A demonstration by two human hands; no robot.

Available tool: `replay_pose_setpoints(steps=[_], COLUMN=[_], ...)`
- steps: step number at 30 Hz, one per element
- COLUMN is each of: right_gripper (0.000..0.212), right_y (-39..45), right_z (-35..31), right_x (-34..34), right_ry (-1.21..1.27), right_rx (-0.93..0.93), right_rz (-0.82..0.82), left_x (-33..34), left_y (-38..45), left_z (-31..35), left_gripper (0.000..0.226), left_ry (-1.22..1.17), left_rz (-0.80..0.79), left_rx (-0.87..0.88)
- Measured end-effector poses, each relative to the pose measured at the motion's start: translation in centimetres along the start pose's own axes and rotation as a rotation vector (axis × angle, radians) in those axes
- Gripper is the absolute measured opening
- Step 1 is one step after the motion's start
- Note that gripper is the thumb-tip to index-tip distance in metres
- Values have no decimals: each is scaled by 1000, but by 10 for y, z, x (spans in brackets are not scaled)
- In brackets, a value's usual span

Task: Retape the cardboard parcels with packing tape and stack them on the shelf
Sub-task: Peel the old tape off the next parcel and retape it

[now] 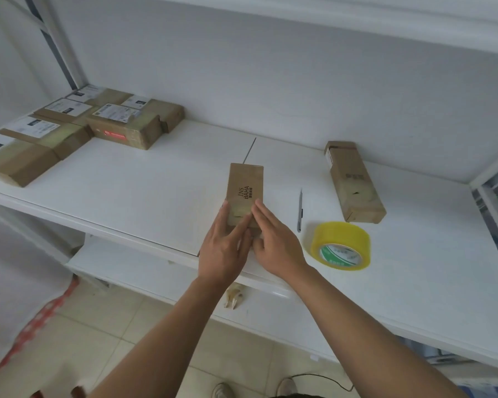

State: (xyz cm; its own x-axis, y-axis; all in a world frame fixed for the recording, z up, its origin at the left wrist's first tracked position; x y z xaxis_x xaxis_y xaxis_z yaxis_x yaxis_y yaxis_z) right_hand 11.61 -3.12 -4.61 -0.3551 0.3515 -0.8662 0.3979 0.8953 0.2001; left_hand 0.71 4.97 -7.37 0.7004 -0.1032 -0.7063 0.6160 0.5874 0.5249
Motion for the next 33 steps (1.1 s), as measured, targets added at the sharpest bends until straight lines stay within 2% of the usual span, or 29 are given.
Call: replay_pose_setpoints(steps=[3, 6, 11, 19, 24, 27, 30, 33], right_gripper=[56, 49, 37, 39, 39, 37, 34, 33], right_y=[9, 21, 34, 47, 44, 42, 40, 39], right_z=[4, 17, 55, 103, 112, 112, 111, 110], right_x=[-18, -41, -73, -94, -88, -87, -90, -91], right_ry=[52, 100, 41, -82, -109, -147, -173, -194], right_rx=[9, 3, 88, 271, 270, 236, 211, 171], right_rz=[-74, -65, -81, -237, -305, -305, -272, -218], left_x=[0, -1, -2, 5, 4, 4, 2, 0], left_y=[1, -1, 3, -2, -2, -2, -1, -1], left_z=[3, 6, 11, 23, 23, 26, 32, 36], left_gripper=[37, 42, 67, 51, 43, 45, 59, 60], left_ry=[2, -2, 4, 102, 135, 169, 127, 119], left_rz=[8, -6, 23, -5, 17, 11, 7, 17], left_rx=[-39, -84, -239, -296, -248, -258, -334, -341])
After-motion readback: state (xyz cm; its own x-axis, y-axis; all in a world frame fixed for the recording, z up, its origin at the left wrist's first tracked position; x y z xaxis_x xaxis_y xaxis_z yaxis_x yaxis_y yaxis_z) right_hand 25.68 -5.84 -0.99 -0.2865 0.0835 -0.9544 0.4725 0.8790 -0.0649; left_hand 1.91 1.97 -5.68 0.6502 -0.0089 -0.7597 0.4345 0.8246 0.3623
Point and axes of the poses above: each hand's wrist, its own y-axis towards the middle knuckle, its own x-axis out of the palm, z = x × y, the point moved 3 cm from there along y, towards the middle knuckle, and after that the axes turned 1 degree about y, right-handed, at the moved point
